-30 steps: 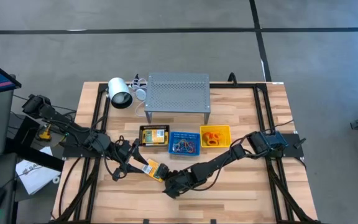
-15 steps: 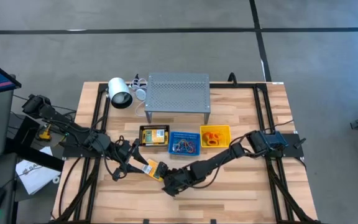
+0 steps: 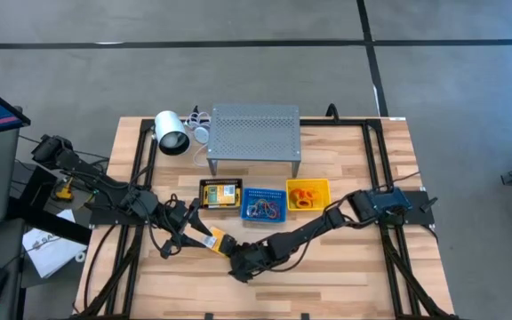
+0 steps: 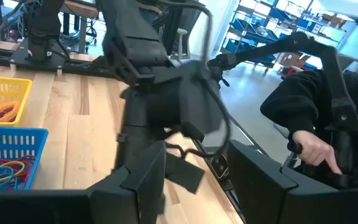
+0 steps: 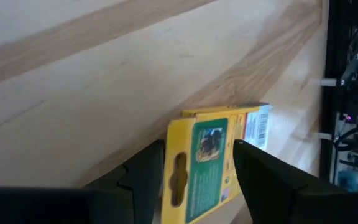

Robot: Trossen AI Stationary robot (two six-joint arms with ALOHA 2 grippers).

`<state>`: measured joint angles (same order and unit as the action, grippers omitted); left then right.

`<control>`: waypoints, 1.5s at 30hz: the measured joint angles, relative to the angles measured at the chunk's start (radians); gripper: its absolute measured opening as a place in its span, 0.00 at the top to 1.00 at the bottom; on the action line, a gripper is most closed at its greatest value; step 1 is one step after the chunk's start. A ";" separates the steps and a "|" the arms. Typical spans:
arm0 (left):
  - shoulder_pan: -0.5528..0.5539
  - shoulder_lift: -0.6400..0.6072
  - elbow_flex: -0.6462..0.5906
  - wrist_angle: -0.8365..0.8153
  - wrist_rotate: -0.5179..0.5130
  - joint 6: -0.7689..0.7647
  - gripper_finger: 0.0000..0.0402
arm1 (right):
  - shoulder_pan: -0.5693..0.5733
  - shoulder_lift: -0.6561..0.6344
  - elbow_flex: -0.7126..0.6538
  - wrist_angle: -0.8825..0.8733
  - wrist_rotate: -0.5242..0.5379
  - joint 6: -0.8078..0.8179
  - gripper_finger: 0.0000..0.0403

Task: Pick & Place Office Desk Supplies
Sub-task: Put the box of crayons into the black bin

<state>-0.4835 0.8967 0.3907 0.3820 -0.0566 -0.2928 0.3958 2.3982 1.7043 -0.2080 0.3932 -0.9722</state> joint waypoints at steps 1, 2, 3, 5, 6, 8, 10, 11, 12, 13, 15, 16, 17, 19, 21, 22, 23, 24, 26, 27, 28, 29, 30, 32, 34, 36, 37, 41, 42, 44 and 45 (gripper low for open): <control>0.000 0.000 0.000 0.000 0.000 0.000 0.58 | 0.005 0.023 0.030 -0.023 0.016 0.000 0.53; 0.000 0.000 0.000 0.000 0.000 -0.001 0.58 | 0.009 0.049 0.064 -0.047 0.045 0.000 0.53; 0.000 0.000 0.000 0.000 0.000 -0.002 0.58 | 0.013 0.068 0.093 -0.064 0.075 -0.001 0.53; 0.000 0.000 0.000 0.000 0.000 -0.002 0.58 | 0.015 0.093 0.139 -0.097 0.105 0.006 0.53; 0.000 0.000 0.000 0.000 0.003 -0.003 0.58 | 0.013 0.096 0.154 -0.111 0.102 0.022 0.53; 0.000 0.000 0.000 0.000 0.003 -0.002 0.58 | 0.004 0.090 0.168 -0.121 0.071 0.061 0.53; 0.000 0.000 0.000 -0.001 0.003 -0.003 0.58 | -0.005 0.075 0.169 -0.123 0.041 0.092 0.53; 0.000 0.000 0.000 -0.001 0.003 -0.003 0.58 | -0.007 0.069 0.169 -0.122 0.035 0.104 0.53; 0.000 0.000 0.000 0.000 0.004 -0.003 0.58 | -0.009 0.065 0.168 -0.124 0.032 0.109 0.54; 0.000 0.000 0.000 0.000 0.003 -0.003 0.58 | -0.010 0.064 0.168 -0.125 0.028 0.111 0.56; 0.000 0.000 0.000 0.000 0.004 -0.003 0.58 | -0.010 0.064 0.168 -0.128 0.026 0.117 0.60; 0.000 0.000 0.000 0.000 0.004 -0.003 0.58 | -0.010 0.064 0.168 -0.129 0.022 0.119 0.62; 0.000 0.000 0.000 -0.001 0.004 -0.003 0.58 | -0.010 0.064 0.168 -0.133 0.018 0.121 0.65; 0.000 0.000 0.000 -0.001 0.004 -0.003 0.58 | -0.010 0.064 0.167 -0.138 0.013 0.128 0.71; 0.000 0.000 0.000 -0.001 0.004 -0.003 0.58 | -0.010 0.064 0.167 -0.140 0.011 0.134 0.77; 0.000 0.000 0.000 -0.001 0.004 -0.003 0.58 | -0.010 0.064 0.167 -0.140 0.011 0.135 0.80; 0.000 0.000 0.000 -0.001 0.004 -0.003 0.58 | -0.010 0.064 0.166 -0.140 0.012 0.135 0.82; 0.000 0.000 0.000 -0.001 0.005 -0.003 0.58 | -0.009 0.065 0.166 -0.141 0.014 0.135 0.84; 0.000 0.000 0.000 -0.001 0.004 -0.003 0.58 | -0.007 0.065 0.166 -0.141 0.016 0.135 0.86; 0.000 0.000 0.000 -0.001 0.004 -0.003 0.58 | -0.003 0.066 0.166 -0.141 0.017 0.135 0.87; 0.000 0.000 0.000 -0.001 0.005 -0.003 0.58 | -0.003 0.066 0.166 -0.140 0.023 0.135 0.87; 0.000 0.000 0.000 -0.001 0.005 -0.003 0.58 | -0.002 0.066 0.166 -0.140 0.025 0.136 0.88; 0.000 0.000 0.000 -0.001 0.005 -0.003 0.58 | -0.003 0.066 0.166 -0.140 0.024 0.142 0.88; 0.000 0.000 0.000 -0.001 0.005 -0.003 0.58 | -0.003 0.066 0.166 -0.139 0.033 0.157 0.88; 0.000 0.000 0.000 -0.001 0.005 -0.003 0.58 | -0.002 0.067 0.166 -0.139 0.052 0.162 0.88; 0.000 0.000 0.000 -0.001 0.005 -0.003 0.58 | -0.001 0.067 0.166 -0.140 0.065 0.162 0.88; 0.000 0.000 0.000 -0.001 0.005 -0.003 0.58 | 0.002 0.067 0.166 -0.143 0.070 0.165 0.88; 0.000 0.000 0.000 -0.001 0.005 -0.003 0.58 | 0.004 0.067 0.166 -0.144 0.086 0.164 0.88; 0.000 0.000 0.000 0.000 0.005 -0.003 0.58 | 0.005 0.067 0.166 -0.144 0.090 0.165 0.88; 0.000 0.000 0.000 -0.001 0.005 -0.004 0.58 | 0.005 0.067 0.166 -0.144 0.102 0.165 0.88; 0.000 0.000 0.000 -0.001 0.005 -0.004 0.58 | 0.006 0.067 0.166 -0.144 0.103 0.165 0.88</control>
<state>-0.4835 0.8967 0.3904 0.3813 -0.0513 -0.2965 0.4019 2.4653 1.8702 -0.3523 0.4959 -0.8074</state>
